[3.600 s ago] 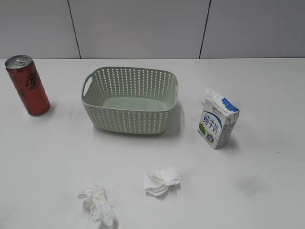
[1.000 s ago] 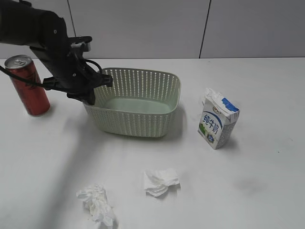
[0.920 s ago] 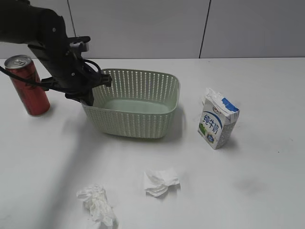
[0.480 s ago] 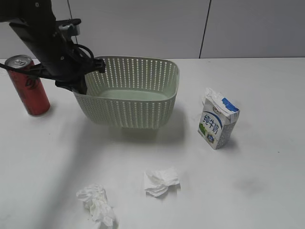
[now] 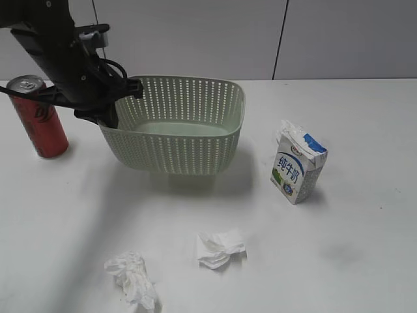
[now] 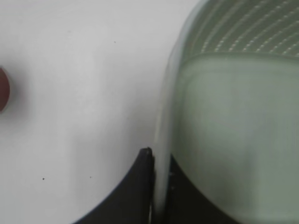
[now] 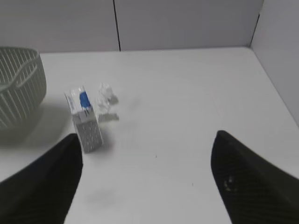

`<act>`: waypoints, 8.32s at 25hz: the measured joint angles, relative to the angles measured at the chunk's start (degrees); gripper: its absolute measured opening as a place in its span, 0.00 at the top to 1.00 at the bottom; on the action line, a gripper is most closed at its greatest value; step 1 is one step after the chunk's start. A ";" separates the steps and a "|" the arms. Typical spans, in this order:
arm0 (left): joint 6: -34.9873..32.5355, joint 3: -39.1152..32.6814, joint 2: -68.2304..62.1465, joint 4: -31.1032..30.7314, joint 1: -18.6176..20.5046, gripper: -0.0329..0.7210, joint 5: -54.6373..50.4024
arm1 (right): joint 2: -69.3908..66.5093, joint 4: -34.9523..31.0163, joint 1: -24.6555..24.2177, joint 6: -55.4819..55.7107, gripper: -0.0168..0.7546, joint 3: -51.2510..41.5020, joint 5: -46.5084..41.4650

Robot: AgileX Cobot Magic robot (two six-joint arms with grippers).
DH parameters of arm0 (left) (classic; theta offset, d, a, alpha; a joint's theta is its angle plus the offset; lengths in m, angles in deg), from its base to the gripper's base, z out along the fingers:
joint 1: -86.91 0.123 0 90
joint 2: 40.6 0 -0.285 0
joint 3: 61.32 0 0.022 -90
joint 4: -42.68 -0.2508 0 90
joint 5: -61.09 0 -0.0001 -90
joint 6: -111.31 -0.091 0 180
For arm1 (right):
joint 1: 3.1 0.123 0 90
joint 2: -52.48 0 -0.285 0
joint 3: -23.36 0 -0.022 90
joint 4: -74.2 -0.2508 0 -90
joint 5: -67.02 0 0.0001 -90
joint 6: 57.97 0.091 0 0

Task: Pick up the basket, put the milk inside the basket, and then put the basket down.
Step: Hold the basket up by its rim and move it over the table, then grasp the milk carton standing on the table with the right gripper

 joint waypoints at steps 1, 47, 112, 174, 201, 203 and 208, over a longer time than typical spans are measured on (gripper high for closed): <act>0.00 0.00 0.00 0.00 0.00 0.95 0.00 | -1.11 -0.16 0.00 -0.59 0.12 0.29 2.29; 0.00 0.00 0.00 0.15 0.00 0.95 -2.77 | -109.92 -10.03 18.93 -12.58 0.65 41.22 32.15; 0.22 0.00 0.00 0.21 0.00 0.95 -2.82 | -20.08 1.24 18.93 4.11 0.12 5.83 -16.62; 0.22 0.00 0.00 0.09 0.00 0.95 -2.61 | -74.17 -7.23 18.98 -14.82 0.10 17.51 14.68; 0.22 0.00 0.00 -0.02 0.00 0.95 -2.79 | -99.45 -6.91 18.98 -15.39 0.56 28.88 20.68; 0.22 0.00 0.00 -0.02 0.00 0.95 -2.78 | -98.71 -6.08 18.98 -15.44 0.57 30.74 15.87; 0.22 0.00 0.00 -0.02 0.00 0.95 -2.48 | -97.51 -3.26 18.98 -15.44 0.57 42.29 0.75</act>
